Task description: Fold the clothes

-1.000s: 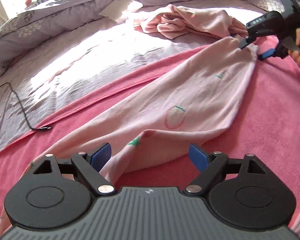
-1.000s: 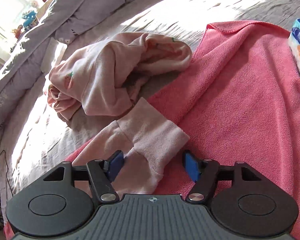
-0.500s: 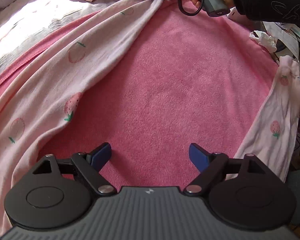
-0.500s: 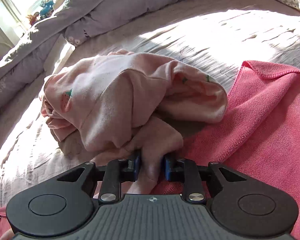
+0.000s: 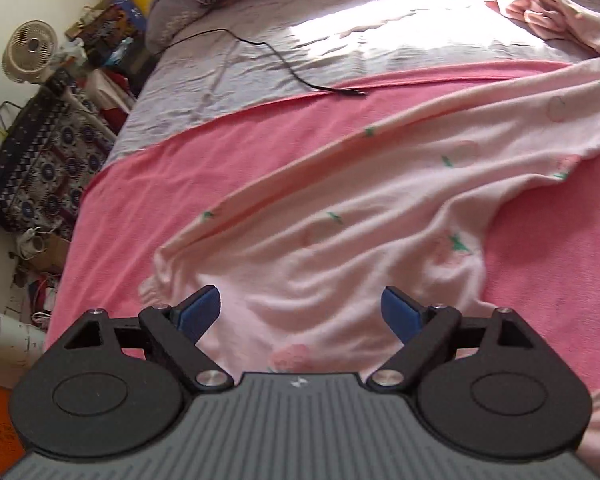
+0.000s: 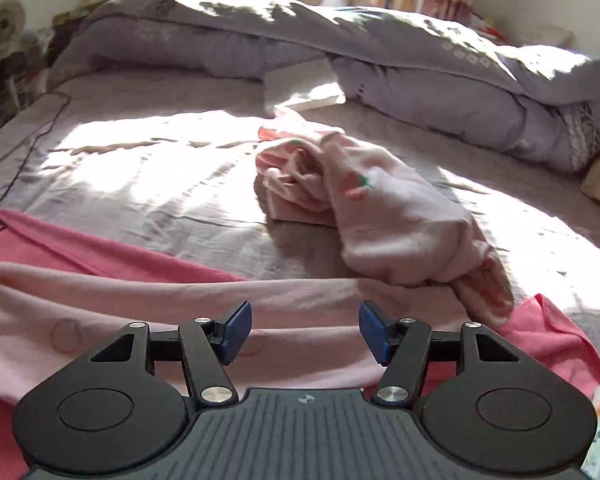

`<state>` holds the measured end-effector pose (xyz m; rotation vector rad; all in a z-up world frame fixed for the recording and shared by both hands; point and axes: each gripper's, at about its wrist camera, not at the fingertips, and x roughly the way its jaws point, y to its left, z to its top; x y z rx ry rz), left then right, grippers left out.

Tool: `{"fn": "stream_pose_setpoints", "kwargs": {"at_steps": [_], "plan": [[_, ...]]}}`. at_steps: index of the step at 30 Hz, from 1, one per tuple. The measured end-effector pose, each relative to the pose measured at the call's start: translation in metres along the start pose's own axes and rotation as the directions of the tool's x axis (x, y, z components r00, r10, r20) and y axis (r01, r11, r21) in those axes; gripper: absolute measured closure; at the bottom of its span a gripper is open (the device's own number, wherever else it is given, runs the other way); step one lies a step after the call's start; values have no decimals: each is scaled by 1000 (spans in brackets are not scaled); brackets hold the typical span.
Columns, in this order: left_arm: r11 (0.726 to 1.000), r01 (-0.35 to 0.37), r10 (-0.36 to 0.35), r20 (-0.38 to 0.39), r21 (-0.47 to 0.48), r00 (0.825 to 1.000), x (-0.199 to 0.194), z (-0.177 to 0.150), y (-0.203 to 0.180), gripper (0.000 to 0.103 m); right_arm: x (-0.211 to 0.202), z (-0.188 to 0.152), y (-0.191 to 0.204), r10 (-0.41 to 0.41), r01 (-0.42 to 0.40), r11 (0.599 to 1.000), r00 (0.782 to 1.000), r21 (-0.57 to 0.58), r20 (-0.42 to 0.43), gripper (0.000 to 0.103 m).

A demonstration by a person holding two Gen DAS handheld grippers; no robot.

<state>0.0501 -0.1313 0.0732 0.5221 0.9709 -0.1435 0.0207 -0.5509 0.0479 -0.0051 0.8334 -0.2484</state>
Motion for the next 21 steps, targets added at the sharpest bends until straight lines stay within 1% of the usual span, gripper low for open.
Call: {"fn": "stream_pose_setpoints", "kwargs": {"at_steps": [1, 2, 3, 4, 5, 7, 8, 9, 10, 11, 12, 14, 16, 18, 19, 21], "plan": [[1000, -6, 6, -2, -18, 1000, 6, 0, 6, 13, -1, 8, 26, 47, -45, 995, 999, -92, 14, 43], [999, -13, 13, -4, -36, 1000, 13, 0, 12, 13, 1, 15, 55, 95, -89, 978, 995, -186, 29, 43], [998, -19, 19, -6, -54, 1000, 19, -1, 18, 13, 3, 22, 85, 145, -129, 951, 989, -280, 39, 43], [997, -26, 26, -8, -71, 1000, 25, -1, 24, 13, 5, 29, 114, 195, -165, 914, 980, -372, 45, 43], [995, -33, 32, -10, -89, 999, 32, -1, 30, 14, 9, 33, 135, 229, -192, 878, 973, -438, 33, 43], [991, -46, 44, -15, -125, 999, 44, -2, 43, 14, 25, 41, 174, 270, -240, 814, 963, -530, -21, 44], [988, -52, 50, -17, -142, 999, 50, -2, 49, 14, 35, 43, 190, 286, -276, 783, 956, -557, -72, 46], [985, -59, 57, -20, -160, 998, 57, -2, 55, 13, 41, 44, 198, 291, -303, 767, 950, -566, -113, 52], [982, -66, 63, -23, -177, 998, 63, -2, 61, 13, 47, 44, 207, 296, -329, 751, 943, -572, -154, 60], [978, -72, 69, -25, -195, 997, 69, -3, 67, 13, 53, 44, 215, 299, -355, 735, 934, -578, -193, 79], [974, -79, 75, -28, -212, 997, 76, -3, 73, 13, 52, 46, 217, 298, -351, 739, 936, -575, -188, 93], [965, -92, 86, -35, -246, 996, 88, -3, 85, 12, 47, 51, 222, 296, -339, 750, 940, -567, -171, 95], [957, -83, 79, -25, -278, 997, 92, -3, 90, 11, 55, 58, 222, 280, -327, 772, 945, -545, -170, 95], [949, -79, 77, -19, -306, 997, 96, -3, 95, 6, 63, 65, 223, 264, -314, 793, 949, -521, -171, 94], [945, -74, 72, -20, -317, 997, 99, -1, 98, 6, 73, 64, 227, 252, -312, 802, 950, -509, -185, 94], [939, -64, 60, -22, -338, 998, 105, 1, 104, 2, 79, 62, 230, 245, -289, 816, 957, -500, -153, 93]]}}
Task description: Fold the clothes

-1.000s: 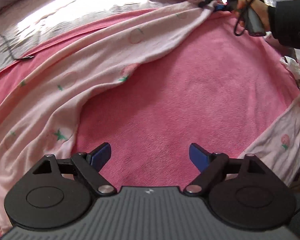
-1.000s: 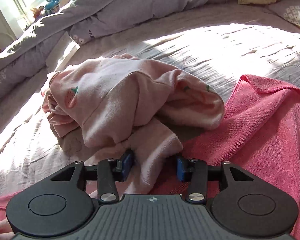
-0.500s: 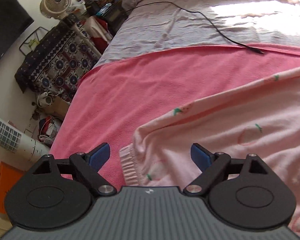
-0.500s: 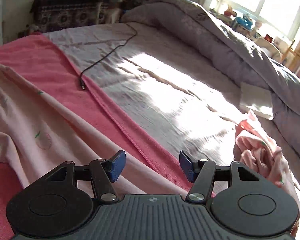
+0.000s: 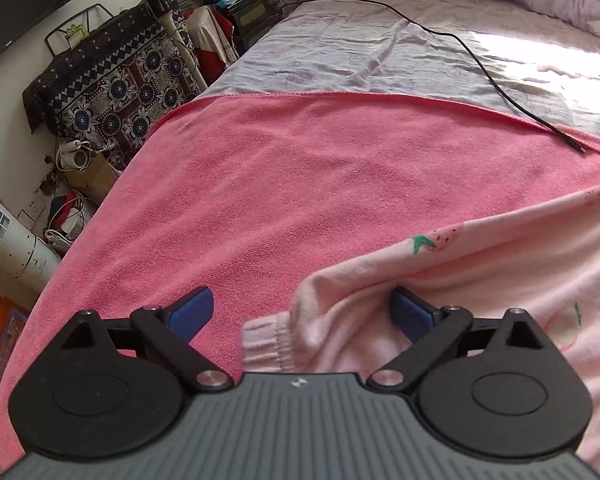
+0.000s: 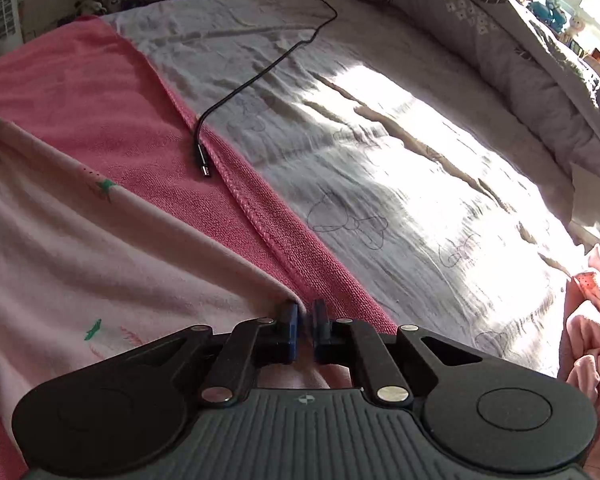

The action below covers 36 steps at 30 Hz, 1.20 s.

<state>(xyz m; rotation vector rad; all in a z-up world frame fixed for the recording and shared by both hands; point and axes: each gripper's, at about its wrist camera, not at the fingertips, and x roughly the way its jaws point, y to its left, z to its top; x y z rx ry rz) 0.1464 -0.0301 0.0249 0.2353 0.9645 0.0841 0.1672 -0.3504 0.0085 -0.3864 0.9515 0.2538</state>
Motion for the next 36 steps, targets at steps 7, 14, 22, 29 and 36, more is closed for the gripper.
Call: {"fn": "stream_pose_setpoints", "kwargs": {"at_steps": [7, 14, 22, 29, 36], "plan": [[992, 67, -70, -22, -102, 997, 0, 6, 27, 0, -2, -4, -20, -45, 39, 990, 998, 135, 42, 47], [962, 156, -168, -35, -224, 985, -19, 5, 65, 2, -68, -36, -43, 44, -76, 901, 996, 426, 84, 34], [975, 107, -117, -40, -195, 992, -90, -41, 92, 3, -138, -67, 106, 471, -463, 830, 881, 312, 55, 35], [951, 86, -144, -180, -298, 973, -146, -136, 96, 3, -154, -78, 199, 620, -589, 761, 784, 273, -34, 35], [666, 51, -327, -230, -744, 917, -126, -219, 124, 3, -161, -114, 225, 526, -519, 850, 845, 89, -100, 34]]}}
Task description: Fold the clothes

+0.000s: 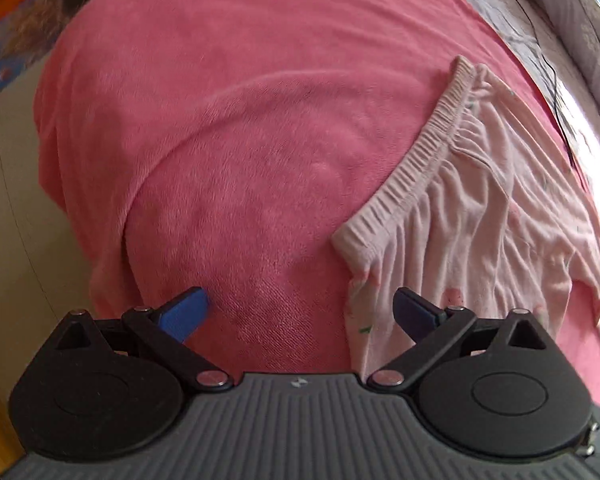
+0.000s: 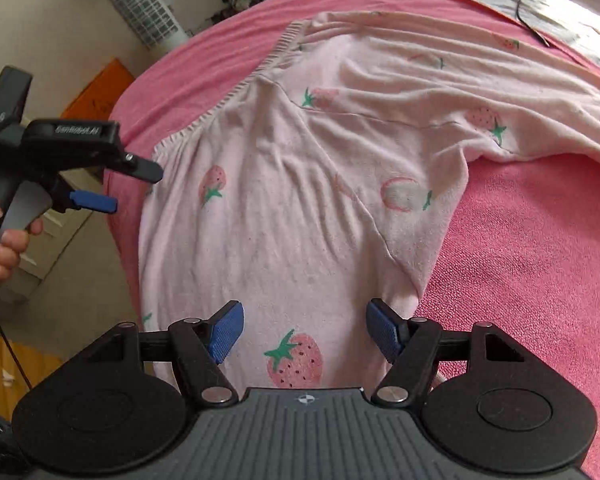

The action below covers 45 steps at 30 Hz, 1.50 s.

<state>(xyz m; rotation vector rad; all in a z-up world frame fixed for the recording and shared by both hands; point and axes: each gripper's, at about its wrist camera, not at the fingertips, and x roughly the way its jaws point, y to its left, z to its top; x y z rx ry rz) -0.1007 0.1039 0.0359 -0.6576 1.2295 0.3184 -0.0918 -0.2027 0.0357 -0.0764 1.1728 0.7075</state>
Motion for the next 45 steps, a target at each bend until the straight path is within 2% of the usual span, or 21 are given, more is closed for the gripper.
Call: {"fn": "stream_pose_setpoints", "kwargs": {"at_steps": [4, 6, 8, 10, 12, 15, 16, 17, 18, 19, 22, 23, 24, 28, 29, 30, 32, 37, 41, 45], "plan": [[997, 14, -11, 42, -69, 999, -2, -1, -3, 2, -4, -3, 25, -105, 102, 983, 994, -155, -12, 34], [994, 97, -93, 77, -51, 993, -17, -3, -5, 6, -8, 0, 36, -140, 139, 962, 990, -236, 12, 34], [986, 166, -162, 105, -25, 981, -28, -5, -6, 5, -10, 5, 47, -164, 170, 923, 985, -346, 48, 34], [982, 187, -185, 91, -8, 978, -24, -2, -7, 5, -7, 11, 55, -154, 166, 878, 986, -449, 64, 34], [975, 214, -211, 51, -54, 976, -9, 4, -4, 6, 1, 21, 57, -144, 161, 841, 987, -517, 72, 34], [954, 284, -276, 89, -98, 957, -2, 9, -4, 8, 15, 40, 56, -160, 180, 804, 983, -567, 86, 34], [942, 317, -308, 91, -108, 947, -1, 10, -4, 15, 19, 45, 54, -169, 191, 801, 981, -568, 91, 33], [929, 350, -341, 91, -117, 936, 1, 11, -4, 43, 22, 49, 53, -178, 198, 804, 980, -560, 92, 33], [915, 383, -374, 91, -126, 923, 3, 12, -3, 63, 24, 52, 51, -186, 206, 808, 978, -552, 93, 33], [910, 390, -381, 87, -137, 920, 5, 11, -2, 69, 26, 54, 50, -195, 213, 816, 977, -537, 91, 33], [906, 387, -378, 83, -171, 922, 9, 7, 4, 72, 30, 58, 48, -205, 218, 833, 975, -508, 83, 32], [907, 381, -369, 98, -179, 924, 7, 8, 7, 78, 31, 59, 49, -206, 218, 838, 975, -501, 80, 32], [913, 366, -348, 121, -179, 929, 3, 9, 10, 81, 32, 60, 50, -203, 215, 836, 976, -505, 81, 32], [952, 269, -238, 198, -146, 951, -18, 22, 21, 83, 36, 67, 55, -185, 208, 831, 978, -516, 96, 30], [962, 240, -209, 211, -133, 955, -21, 25, 23, 89, 37, 70, 56, -181, 208, 835, 978, -509, 102, 29], [973, 198, -168, 229, -116, 959, -24, 30, 22, 103, 38, 73, 56, -179, 208, 843, 978, -496, 106, 28], [984, 127, -91, 258, -123, 962, -28, 39, 32, 103, 40, 79, 55, -173, 207, 859, 978, -468, 113, 26], [991, 131, -131, 207, 16, 970, -22, 30, 5, 103, 70, 76, 47, -195, 196, 901, 980, -386, 42, 17], [981, 141, -161, 160, 131, 974, -17, 22, -17, 103, 50, 72, 46, -210, 220, 950, 975, -222, 66, 15], [957, 154, -185, 109, 244, 977, -12, 14, -40, 101, 21, 42, 45, -185, 190, 978, 980, -87, 70, 15]]}}
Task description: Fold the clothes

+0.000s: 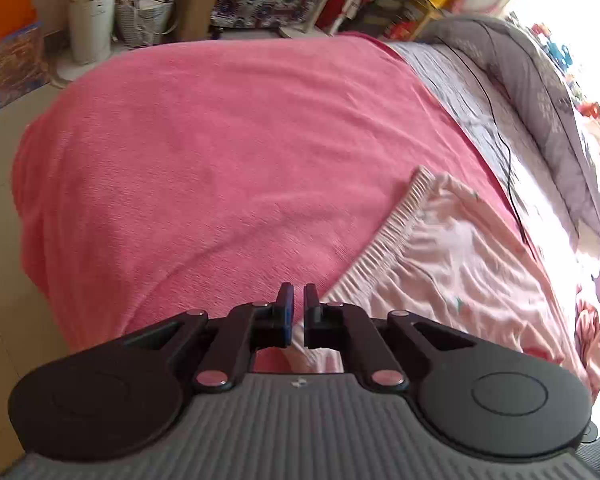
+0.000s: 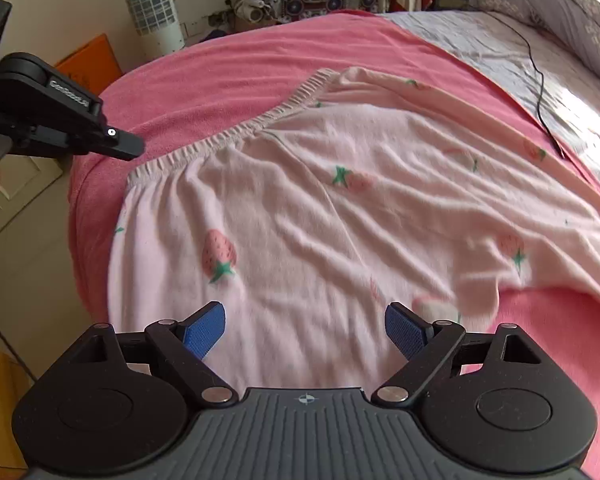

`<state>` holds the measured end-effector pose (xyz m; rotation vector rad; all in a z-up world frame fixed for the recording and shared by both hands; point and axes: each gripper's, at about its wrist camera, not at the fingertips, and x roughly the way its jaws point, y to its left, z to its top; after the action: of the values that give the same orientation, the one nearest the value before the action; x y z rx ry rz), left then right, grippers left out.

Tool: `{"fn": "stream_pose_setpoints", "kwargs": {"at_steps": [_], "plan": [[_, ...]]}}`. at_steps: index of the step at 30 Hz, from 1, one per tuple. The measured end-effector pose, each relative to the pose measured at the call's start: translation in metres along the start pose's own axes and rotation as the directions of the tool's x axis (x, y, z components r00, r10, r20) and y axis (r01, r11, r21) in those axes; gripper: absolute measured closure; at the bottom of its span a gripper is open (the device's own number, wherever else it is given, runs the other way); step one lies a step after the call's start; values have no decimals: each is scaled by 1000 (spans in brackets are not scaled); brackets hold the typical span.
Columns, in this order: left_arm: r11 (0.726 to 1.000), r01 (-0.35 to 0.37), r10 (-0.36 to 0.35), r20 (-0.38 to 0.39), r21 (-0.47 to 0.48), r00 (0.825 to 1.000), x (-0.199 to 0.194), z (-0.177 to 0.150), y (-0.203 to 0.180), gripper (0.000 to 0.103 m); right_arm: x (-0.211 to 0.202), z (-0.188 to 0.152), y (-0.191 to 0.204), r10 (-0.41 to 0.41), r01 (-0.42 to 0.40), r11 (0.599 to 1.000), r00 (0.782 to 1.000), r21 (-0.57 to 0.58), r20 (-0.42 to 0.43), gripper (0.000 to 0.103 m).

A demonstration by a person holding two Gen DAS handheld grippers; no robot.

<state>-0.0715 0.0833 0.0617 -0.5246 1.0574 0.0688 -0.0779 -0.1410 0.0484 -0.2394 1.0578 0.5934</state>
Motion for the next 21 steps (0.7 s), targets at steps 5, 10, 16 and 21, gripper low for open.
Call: {"fn": "stream_pose_setpoints", "kwargs": {"at_steps": [5, 10, 16, 21], "plan": [[987, 46, -35, -70, 156, 997, 11, -10, -33, 100, -33, -60, -25, -20, 36, 991, 992, 126, -126, 15], [915, 114, -41, -190, 386, 981, 26, -46, -88, 72, -74, -130, -69, -83, 157, 945, 963, 286, -256, 15], [846, 49, 69, -200, 532, 977, 26, -73, -115, 64, -124, -228, -142, -248, 410, 804, 889, 431, -385, 15], [837, 22, 119, -221, 546, 968, 31, -69, -121, 59, -165, -323, -205, -294, 539, 564, 839, 626, -458, 6]]}}
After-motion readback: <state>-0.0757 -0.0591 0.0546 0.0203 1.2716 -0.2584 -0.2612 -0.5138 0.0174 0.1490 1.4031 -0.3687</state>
